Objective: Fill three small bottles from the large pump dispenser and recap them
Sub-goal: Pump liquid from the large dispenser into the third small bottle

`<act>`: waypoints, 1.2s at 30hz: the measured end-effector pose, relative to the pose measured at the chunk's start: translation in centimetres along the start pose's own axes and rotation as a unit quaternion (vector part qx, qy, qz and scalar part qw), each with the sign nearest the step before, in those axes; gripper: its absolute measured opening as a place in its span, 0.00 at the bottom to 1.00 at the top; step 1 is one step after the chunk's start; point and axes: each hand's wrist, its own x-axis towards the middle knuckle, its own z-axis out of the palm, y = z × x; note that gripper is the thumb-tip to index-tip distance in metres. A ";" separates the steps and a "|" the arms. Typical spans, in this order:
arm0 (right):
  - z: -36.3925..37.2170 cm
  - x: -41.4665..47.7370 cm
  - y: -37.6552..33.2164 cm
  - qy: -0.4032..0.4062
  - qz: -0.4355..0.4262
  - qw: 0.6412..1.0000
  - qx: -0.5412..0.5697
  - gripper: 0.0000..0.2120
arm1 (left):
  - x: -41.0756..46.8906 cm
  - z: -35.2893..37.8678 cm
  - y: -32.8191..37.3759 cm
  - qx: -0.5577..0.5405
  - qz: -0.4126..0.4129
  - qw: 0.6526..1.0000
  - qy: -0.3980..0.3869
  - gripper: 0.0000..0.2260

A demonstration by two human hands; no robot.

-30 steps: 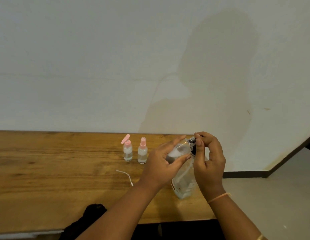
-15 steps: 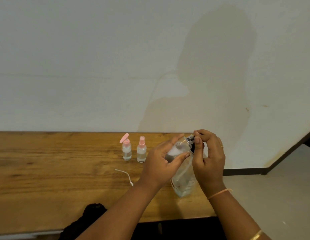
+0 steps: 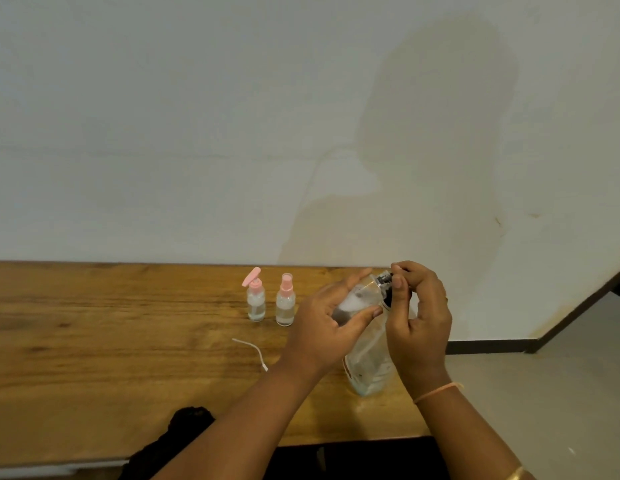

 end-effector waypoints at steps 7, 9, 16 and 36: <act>-0.2 0.7 -1.4 0.016 0.009 1.000 0.010 0.06 | 0.4 -0.2 0.7 -0.004 0.029 0.999 0.014 0.23; -0.2 0.6 -1.3 0.011 0.008 1.000 0.012 0.06 | 0.2 -0.1 0.5 -0.003 0.026 1.000 0.016 0.23; -0.2 0.1 -0.3 -0.005 0.004 1.000 0.002 0.05 | -0.2 0.3 -0.6 0.007 0.013 1.000 0.013 0.24; -0.2 0.5 -1.1 0.003 0.025 0.999 0.025 0.06 | 0.3 -0.2 0.2 0.031 0.040 0.999 0.005 0.23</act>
